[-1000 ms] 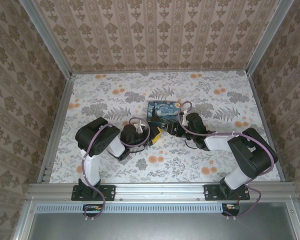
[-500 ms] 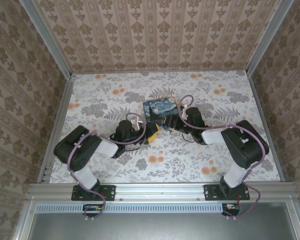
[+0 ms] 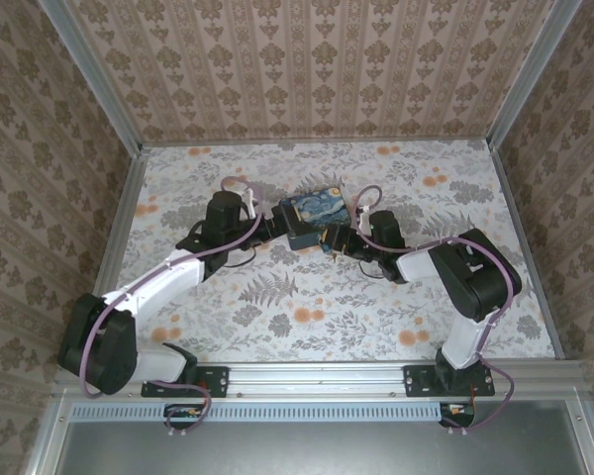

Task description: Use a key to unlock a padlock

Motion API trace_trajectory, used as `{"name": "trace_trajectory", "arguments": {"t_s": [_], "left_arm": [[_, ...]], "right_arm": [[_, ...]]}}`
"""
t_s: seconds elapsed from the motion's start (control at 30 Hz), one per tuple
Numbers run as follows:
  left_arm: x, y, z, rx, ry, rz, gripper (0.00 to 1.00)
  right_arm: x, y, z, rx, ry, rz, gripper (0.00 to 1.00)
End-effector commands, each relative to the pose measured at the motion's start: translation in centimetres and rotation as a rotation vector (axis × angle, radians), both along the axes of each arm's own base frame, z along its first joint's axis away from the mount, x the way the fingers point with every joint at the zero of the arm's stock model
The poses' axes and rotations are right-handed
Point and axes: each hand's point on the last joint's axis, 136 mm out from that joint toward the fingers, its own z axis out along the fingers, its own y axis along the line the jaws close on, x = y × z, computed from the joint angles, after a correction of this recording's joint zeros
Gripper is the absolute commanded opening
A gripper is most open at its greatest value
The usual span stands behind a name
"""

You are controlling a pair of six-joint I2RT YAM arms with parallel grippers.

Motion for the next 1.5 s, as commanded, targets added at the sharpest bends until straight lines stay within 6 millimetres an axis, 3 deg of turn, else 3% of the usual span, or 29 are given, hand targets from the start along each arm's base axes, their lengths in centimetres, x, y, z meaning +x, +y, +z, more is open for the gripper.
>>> {"name": "trace_trajectory", "arguments": {"t_s": [0.0,0.27,0.57,0.73,1.13,1.47], "left_arm": [[-0.6,1.9,-2.5,0.106,0.060,0.016,1.00],[-0.6,2.3,-2.8,0.144,0.069,0.021,1.00],[-0.2,3.4,-3.5,0.212,0.076,0.063,1.00],[-0.1,3.5,-4.0,0.205,0.079,0.084,1.00],[-0.3,3.8,-4.8,0.217,0.101,0.106,1.00],[-0.6,3.7,-5.2,0.224,0.116,0.095,1.00]], "right_arm": [[-0.8,0.3,-0.7,0.004,-0.015,0.054,0.55],[-0.4,1.0,-2.1,0.038,-0.009,0.067,0.53],[0.2,1.7,-2.1,0.067,-0.017,0.084,0.46],[0.5,1.0,-2.2,-0.001,-0.037,0.065,0.52],[0.9,-1.1,-2.2,-0.215,-0.107,0.048,0.53],[-0.2,2.7,-1.7,-0.057,-0.096,0.256,0.52]]}}
